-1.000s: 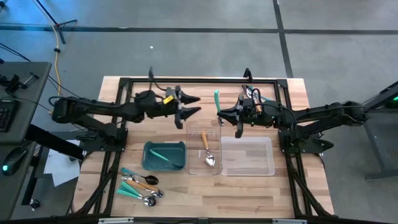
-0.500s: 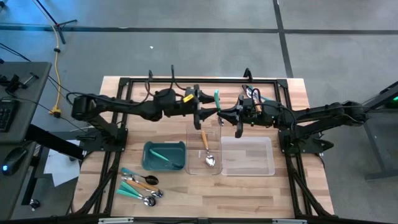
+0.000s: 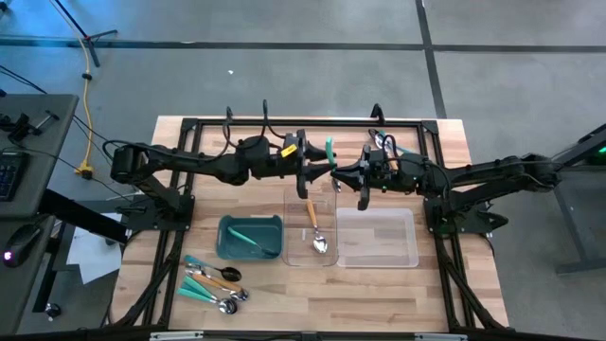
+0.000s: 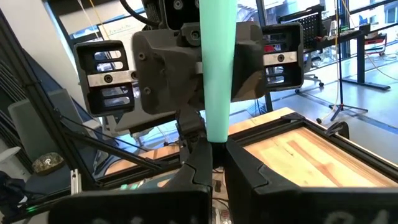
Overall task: Sort silverware by color (type)
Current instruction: Put the light blue spoon into the blue bin
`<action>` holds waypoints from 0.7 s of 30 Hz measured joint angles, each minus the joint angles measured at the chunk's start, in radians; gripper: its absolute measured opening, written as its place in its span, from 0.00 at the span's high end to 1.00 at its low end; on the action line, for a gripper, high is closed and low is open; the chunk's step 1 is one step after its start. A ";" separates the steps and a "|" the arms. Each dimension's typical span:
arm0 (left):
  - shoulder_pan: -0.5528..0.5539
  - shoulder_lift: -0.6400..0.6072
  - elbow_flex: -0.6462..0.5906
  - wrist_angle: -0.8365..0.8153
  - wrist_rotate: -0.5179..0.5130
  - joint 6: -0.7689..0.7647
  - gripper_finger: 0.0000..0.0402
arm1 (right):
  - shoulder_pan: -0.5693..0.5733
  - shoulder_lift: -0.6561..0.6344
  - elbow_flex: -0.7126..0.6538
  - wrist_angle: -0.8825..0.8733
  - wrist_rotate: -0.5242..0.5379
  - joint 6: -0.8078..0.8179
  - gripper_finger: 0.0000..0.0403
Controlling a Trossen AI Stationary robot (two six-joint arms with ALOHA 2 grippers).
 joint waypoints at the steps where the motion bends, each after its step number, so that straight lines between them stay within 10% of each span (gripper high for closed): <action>1: 0.000 0.000 0.000 -0.001 0.000 0.000 0.77 | 0.000 0.000 0.000 0.000 0.000 0.000 0.99; 4: 0.004 0.000 0.000 -0.001 0.004 -0.010 0.90 | -0.001 0.000 0.000 0.000 0.000 -0.007 0.98; 21: 0.010 0.000 0.000 -0.005 0.005 -0.010 0.90 | -0.001 0.000 -0.001 -0.001 -0.010 0.010 0.94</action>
